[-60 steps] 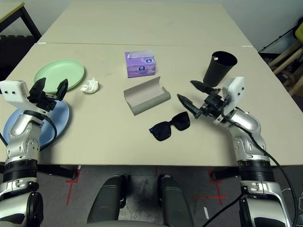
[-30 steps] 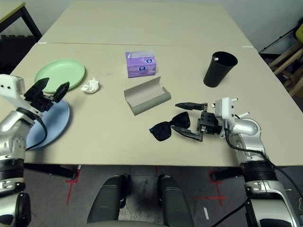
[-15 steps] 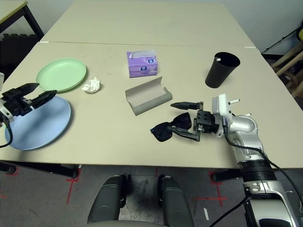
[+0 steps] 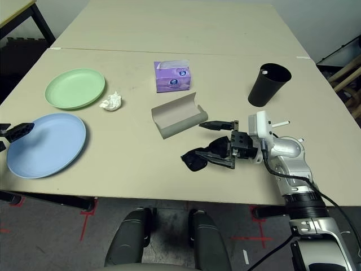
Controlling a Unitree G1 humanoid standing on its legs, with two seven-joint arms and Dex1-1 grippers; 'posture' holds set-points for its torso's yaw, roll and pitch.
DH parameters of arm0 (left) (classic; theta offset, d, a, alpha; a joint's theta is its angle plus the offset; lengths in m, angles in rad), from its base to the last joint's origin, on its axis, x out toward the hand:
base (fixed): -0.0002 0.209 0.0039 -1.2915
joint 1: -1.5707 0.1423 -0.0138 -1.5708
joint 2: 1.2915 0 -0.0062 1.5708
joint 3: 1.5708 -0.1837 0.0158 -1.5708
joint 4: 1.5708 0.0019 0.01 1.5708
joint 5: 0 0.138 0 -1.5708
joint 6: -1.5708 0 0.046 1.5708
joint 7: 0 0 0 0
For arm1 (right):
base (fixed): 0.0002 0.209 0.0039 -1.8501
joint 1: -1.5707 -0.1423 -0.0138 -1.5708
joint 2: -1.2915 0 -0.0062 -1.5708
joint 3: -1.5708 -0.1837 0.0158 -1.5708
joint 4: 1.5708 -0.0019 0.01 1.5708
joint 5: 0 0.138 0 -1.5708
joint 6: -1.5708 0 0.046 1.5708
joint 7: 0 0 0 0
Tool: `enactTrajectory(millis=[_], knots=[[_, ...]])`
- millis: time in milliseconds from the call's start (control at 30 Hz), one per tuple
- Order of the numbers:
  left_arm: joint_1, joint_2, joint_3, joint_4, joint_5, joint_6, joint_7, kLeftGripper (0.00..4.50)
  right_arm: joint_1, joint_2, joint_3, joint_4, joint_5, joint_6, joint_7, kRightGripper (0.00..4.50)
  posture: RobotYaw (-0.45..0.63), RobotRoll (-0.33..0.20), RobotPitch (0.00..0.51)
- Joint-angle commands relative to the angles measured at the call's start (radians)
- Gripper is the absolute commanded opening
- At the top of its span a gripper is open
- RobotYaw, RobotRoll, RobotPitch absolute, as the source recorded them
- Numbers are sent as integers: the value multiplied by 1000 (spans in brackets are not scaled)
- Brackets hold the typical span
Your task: Organize and tidy the items on the table.
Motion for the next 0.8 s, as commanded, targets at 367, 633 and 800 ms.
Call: enactTrajectory(millis=[367, 633, 800], knots=[[43, 16, 10, 23, 25, 49, 1, 4500, 2, -5, 20, -52, 5, 34, -20, 4461, 195, 0, 152], [52, 32, -16, 83, 63, 20, -19, 2729, -3, -3, 22, -77, 6, 54, -34, 4500, 193, 0, 154], [54, 36, -27, 106, 75, 12, -39, 766, -10, 0, 25, -90, 8, 65, -42, 4500, 193, 0, 152]])
